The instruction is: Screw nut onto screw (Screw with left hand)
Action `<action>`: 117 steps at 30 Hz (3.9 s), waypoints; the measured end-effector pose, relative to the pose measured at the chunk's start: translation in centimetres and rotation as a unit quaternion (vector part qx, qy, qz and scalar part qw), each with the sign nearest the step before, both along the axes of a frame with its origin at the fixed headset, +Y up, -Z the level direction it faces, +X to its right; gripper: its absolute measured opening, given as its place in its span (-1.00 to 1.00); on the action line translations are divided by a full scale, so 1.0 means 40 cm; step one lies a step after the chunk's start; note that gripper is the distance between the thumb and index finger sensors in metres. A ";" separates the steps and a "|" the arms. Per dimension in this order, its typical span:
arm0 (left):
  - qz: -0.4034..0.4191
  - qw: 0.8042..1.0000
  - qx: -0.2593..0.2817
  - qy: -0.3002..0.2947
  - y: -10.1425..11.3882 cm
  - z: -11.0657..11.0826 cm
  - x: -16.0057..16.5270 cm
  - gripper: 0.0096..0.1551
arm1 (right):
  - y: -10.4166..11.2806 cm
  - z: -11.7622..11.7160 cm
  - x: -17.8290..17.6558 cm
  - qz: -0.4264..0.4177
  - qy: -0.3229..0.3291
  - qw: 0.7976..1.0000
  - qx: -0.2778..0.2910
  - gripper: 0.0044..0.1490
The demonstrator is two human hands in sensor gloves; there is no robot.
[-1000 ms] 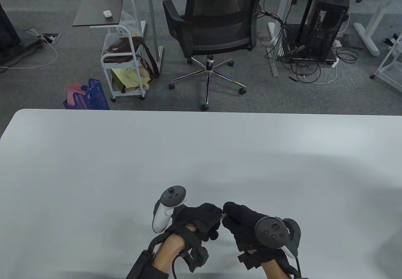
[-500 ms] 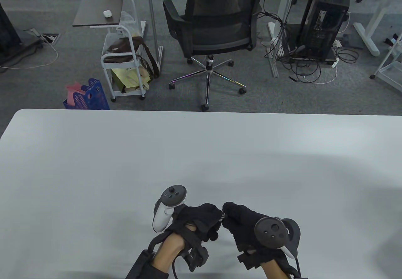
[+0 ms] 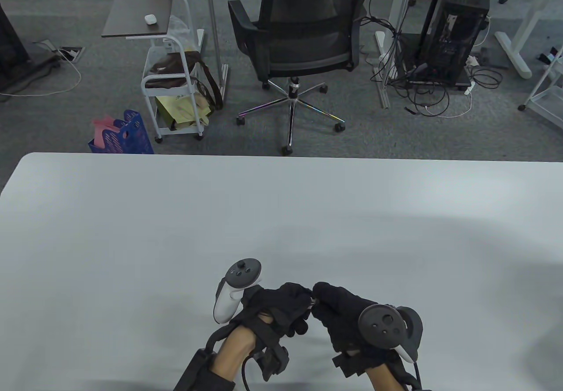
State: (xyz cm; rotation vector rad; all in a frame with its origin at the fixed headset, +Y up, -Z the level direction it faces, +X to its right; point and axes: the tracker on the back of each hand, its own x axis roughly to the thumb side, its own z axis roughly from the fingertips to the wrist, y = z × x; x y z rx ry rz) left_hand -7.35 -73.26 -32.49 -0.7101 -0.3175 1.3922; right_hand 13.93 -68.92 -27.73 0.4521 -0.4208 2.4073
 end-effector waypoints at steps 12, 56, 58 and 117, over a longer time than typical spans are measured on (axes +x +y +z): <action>-0.001 1.000 0.003 -0.019 0.005 -0.002 -0.001 -0.34 | 0.002 0.001 -0.006 0.003 0.006 1.000 -0.014 -0.38; -0.001 1.000 0.005 -0.013 -0.003 -0.009 -0.003 -0.37 | -0.007 -0.003 -0.001 -0.004 0.002 1.000 -0.006 -0.39; 0.005 1.000 0.003 -0.010 -0.006 -0.009 -0.005 -0.35 | -0.007 -0.003 0.001 -0.008 0.002 1.000 -0.007 -0.40; -0.026 0.999 0.033 0.017 -0.001 -0.010 -0.001 -0.35 | -0.003 -0.004 0.000 -0.005 0.003 1.000 -0.014 -0.39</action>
